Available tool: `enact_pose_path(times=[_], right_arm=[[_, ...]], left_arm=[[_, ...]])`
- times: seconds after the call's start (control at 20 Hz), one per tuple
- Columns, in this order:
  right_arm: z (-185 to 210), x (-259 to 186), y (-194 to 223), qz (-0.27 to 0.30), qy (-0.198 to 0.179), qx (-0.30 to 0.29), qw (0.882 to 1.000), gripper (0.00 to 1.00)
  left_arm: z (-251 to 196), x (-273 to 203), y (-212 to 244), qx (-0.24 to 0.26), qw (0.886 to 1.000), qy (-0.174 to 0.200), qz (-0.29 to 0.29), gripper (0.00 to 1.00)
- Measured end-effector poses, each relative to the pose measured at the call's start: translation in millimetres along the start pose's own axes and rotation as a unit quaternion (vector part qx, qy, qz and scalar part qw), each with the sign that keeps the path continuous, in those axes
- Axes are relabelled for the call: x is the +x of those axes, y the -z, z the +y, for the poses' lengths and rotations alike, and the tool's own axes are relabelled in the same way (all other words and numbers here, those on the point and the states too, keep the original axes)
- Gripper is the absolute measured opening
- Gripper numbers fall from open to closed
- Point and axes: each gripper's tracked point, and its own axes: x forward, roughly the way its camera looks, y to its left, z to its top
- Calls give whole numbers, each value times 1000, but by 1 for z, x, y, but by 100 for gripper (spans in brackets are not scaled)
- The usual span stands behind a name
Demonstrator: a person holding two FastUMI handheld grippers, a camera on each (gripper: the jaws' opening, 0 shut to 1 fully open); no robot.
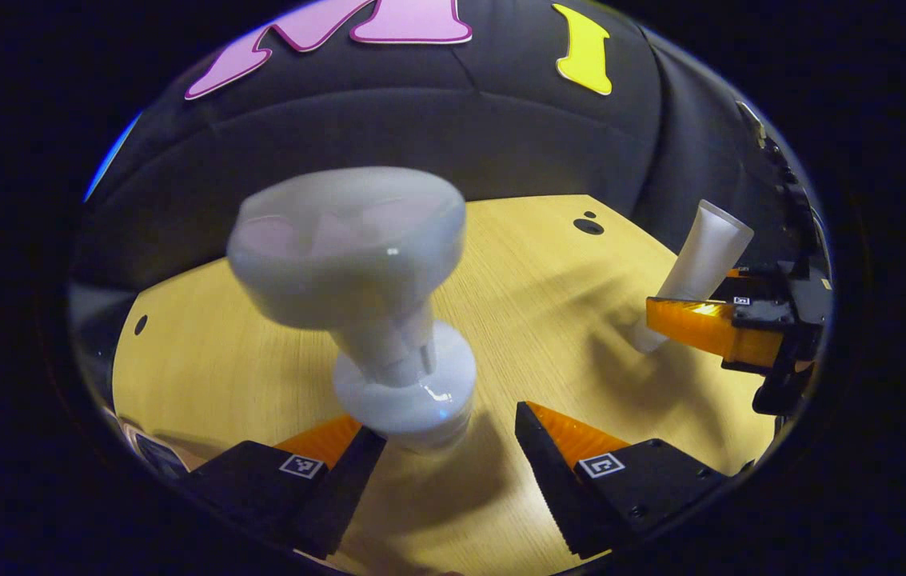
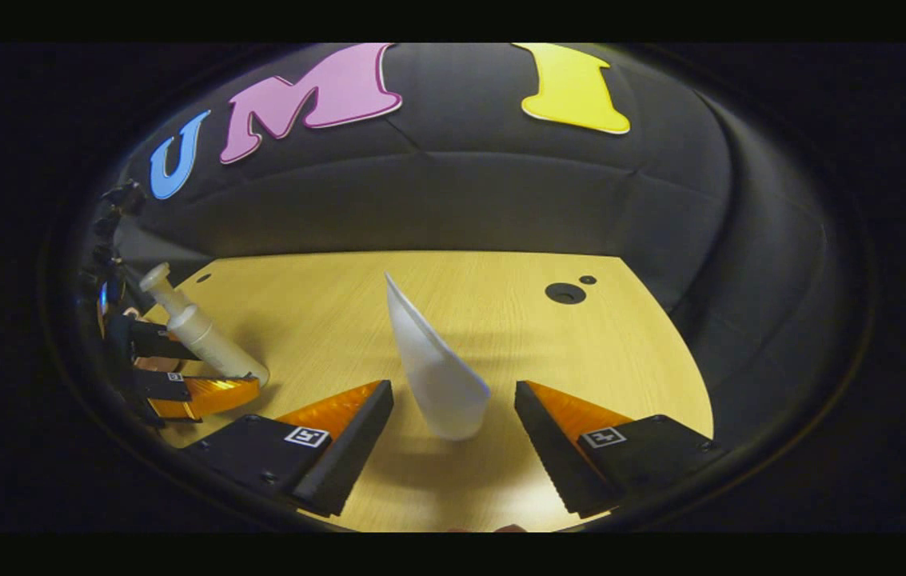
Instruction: First open the suitcase, pack the skin care products into it, and then close the suitcase.
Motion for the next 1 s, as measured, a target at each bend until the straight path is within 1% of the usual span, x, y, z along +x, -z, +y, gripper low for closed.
enact_pose_path(times=[0.05, 0.1, 0.15, 0.2, 0.25, 0.3, 0.35, 0.4, 0.45, 0.5, 0.55, 0.65, 0.75, 0.85, 0.9, 0.95, 1.0], right_arm=[[3, 2, 3, 3, -4, -1, 1000, 98], [1, 2, 4, 5, 2, -6, 1000, 99], [-7, 10, 2, 5, 18, -7, 1000, 82], [-7, 1, 1, 8, 20, 10, 1000, 64], [-5, 4, 0, 12, 15, 30, 999, 47], [-5, 3, 2, 16, 15, 42, 999, 47], [-6, 0, 4, 20, 17, 45, 999, 43], [-6, -2, 5, 23, 19, 37, 999, 44], [-4, -4, 5, 24, 20, 27, 999, 43], [1, -10, 2, 23, 12, 19, 999, 41], [7, -17, -2, 18, 6, 10, 1000, 41], [20, -36, -10, 10, -10, -7, 1000, 41], [40, -63, -16, 3, -31, -3, 1000, 40], [61, -94, -28, -13, -52, 1, 999, 41], [73, -107, -31, -20, -64, -1, 998, 41], [84, -120, -34, -26, -74, -4, 997, 36], [95, -130, -36, -29, -84, -6, 996, 36]], left_arm=[[3, 2, 0, -1, 1000, -2, -1, 99], [4, 4, 0, -3, 1000, -2, 2, 99], [4, 5, 0, -8, 1000, 3, 4, 99], [9, 11, 0, -9, 1000, -7, 10, 98], [10, -1, 6, -6, 1000, -6, 20, 78], [8, -6, 4, -1, 1000, 10, 29, 58], [6, 0, 7, -1, 999, 17, 36, 56], [6, -2, 8, -4, 999, 21, 42, 55], [6, -4, 9, -11, 999, 24, 45, 51], [4, -10, 7, -19, 998, 30, 44, 54], [4, -18, 5, -24, 998, 36, 39, 54], [8, -49, 6, -14, 998, 46, 33, 54], [8, -84, 6, 0, 997, 69, 40, 54], [6, -136, 22, 2, 990, 116, 79, 54], [14, -161, 29, 11, 988, 122, 91, 54], [28, -186, 38, 25, 986, 123, 105, 54], [42, -207, 49, 41, 984, 120, 123, 54]])
